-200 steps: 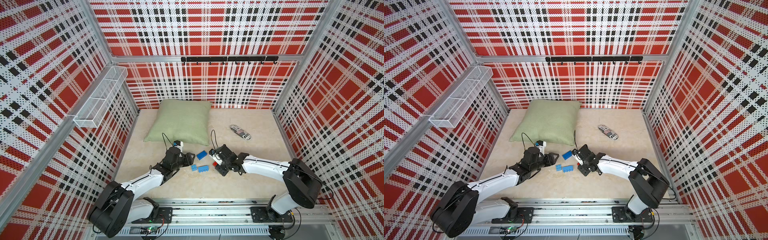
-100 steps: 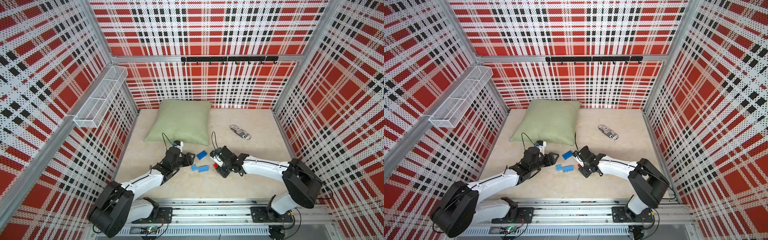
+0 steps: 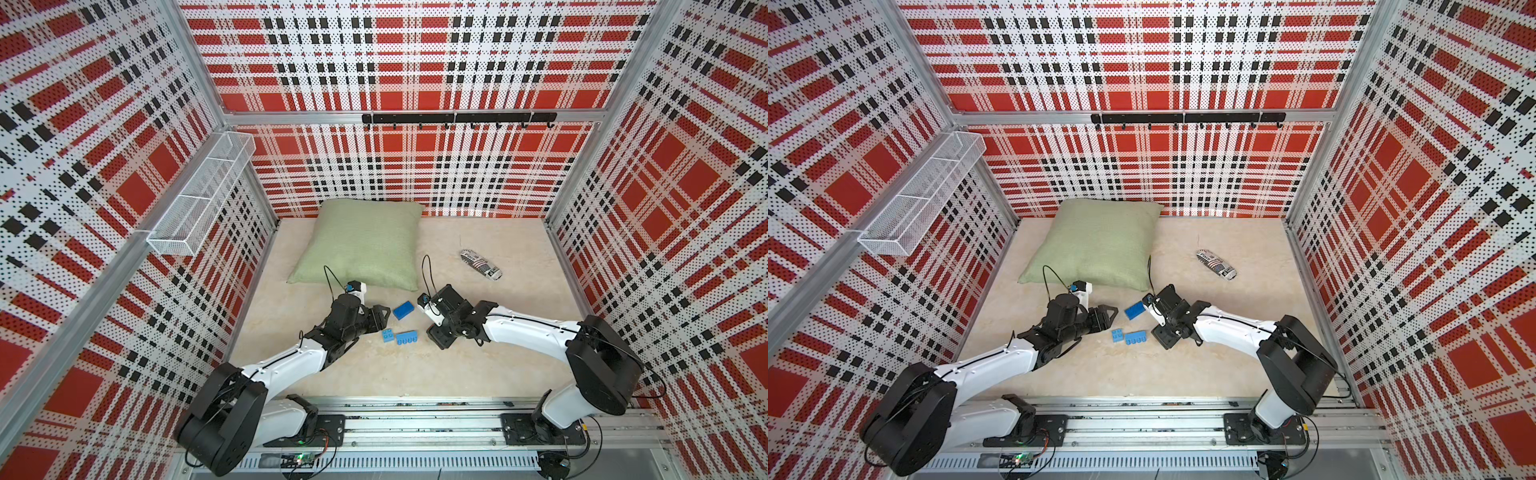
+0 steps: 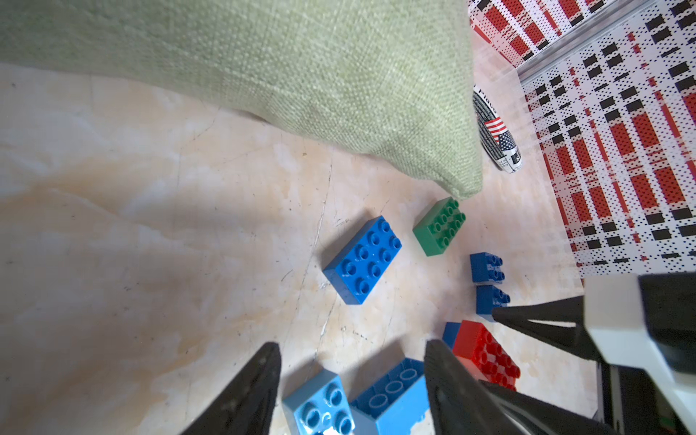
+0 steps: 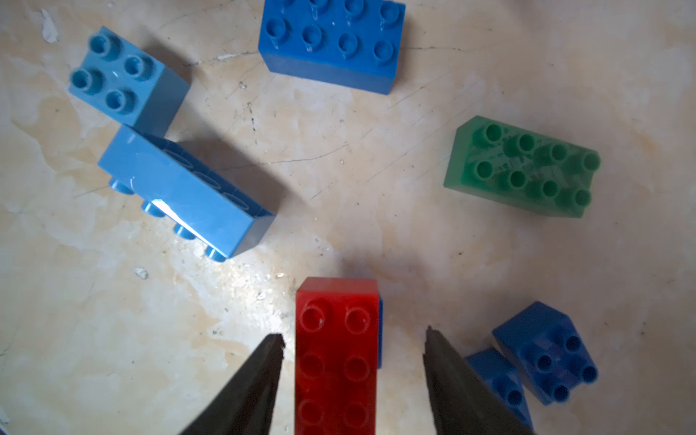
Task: Assemble a heart with lego
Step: Assemble the lego brick with the lego brick.
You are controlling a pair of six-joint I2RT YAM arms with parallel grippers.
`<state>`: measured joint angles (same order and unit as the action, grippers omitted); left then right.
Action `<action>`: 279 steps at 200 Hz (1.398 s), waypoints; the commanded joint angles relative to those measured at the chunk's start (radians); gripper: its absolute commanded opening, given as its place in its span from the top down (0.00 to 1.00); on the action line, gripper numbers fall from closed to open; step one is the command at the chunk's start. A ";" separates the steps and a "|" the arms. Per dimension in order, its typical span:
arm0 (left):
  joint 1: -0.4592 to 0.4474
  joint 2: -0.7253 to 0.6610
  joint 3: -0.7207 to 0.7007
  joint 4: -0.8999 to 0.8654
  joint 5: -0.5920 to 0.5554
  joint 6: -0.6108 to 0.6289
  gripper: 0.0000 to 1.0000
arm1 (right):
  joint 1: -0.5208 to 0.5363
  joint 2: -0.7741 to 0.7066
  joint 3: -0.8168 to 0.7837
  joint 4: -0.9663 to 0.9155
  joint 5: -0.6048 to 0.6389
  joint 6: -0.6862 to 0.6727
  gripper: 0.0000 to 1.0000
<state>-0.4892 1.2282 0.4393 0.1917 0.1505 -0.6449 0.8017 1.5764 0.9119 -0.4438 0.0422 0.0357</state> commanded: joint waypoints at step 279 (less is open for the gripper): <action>0.017 -0.012 -0.012 0.003 -0.003 0.004 0.34 | 0.017 0.091 0.087 -0.108 0.033 -0.008 0.66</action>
<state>-0.4831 1.2194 0.4362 0.1905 0.1501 -0.6453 0.8135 1.6348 0.9859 -0.5259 0.0425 0.0181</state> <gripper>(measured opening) 0.659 0.353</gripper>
